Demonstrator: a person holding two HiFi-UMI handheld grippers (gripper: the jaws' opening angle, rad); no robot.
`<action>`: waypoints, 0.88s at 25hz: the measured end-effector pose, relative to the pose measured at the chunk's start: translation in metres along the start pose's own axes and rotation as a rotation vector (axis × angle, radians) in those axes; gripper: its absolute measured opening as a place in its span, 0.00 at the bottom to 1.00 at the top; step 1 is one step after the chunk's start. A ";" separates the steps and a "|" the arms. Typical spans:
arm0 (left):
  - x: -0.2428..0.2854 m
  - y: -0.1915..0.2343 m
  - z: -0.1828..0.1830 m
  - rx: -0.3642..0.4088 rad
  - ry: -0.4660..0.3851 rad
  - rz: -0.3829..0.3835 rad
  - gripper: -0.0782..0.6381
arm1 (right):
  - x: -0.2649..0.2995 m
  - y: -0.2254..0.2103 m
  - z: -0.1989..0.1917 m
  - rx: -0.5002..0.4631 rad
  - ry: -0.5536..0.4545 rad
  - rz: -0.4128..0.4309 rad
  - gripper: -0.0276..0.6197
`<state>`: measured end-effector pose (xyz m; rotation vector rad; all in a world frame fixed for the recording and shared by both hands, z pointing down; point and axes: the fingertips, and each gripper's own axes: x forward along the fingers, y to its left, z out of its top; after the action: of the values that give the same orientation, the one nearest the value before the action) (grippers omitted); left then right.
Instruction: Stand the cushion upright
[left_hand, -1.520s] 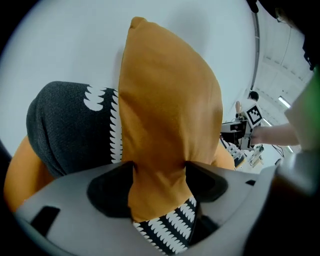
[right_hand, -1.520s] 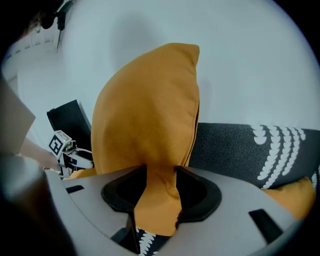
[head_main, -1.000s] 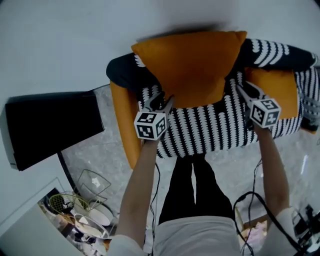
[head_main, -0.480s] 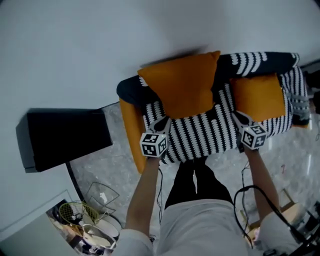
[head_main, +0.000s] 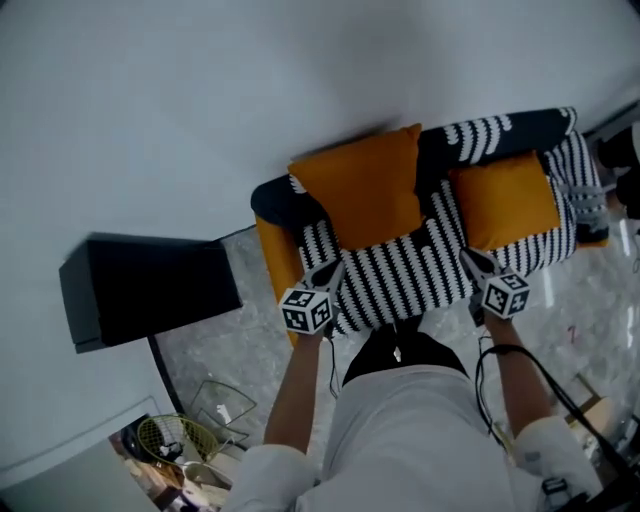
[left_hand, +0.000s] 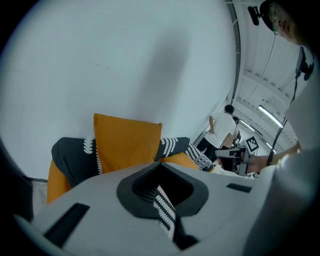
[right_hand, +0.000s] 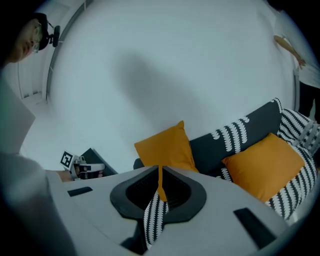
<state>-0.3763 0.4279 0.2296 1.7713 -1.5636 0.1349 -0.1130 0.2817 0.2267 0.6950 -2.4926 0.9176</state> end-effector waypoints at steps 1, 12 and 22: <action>-0.004 -0.004 0.002 -0.007 -0.003 -0.013 0.11 | -0.005 0.002 0.001 0.010 -0.005 -0.004 0.12; -0.033 -0.021 0.023 0.013 -0.011 -0.091 0.11 | -0.033 0.022 0.008 0.013 -0.050 -0.052 0.12; -0.035 -0.033 0.012 0.059 0.049 -0.144 0.11 | -0.060 0.024 -0.006 0.116 -0.133 -0.119 0.12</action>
<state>-0.3599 0.4480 0.1868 1.9053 -1.4057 0.1547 -0.0776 0.3204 0.1881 0.9607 -2.4955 1.0084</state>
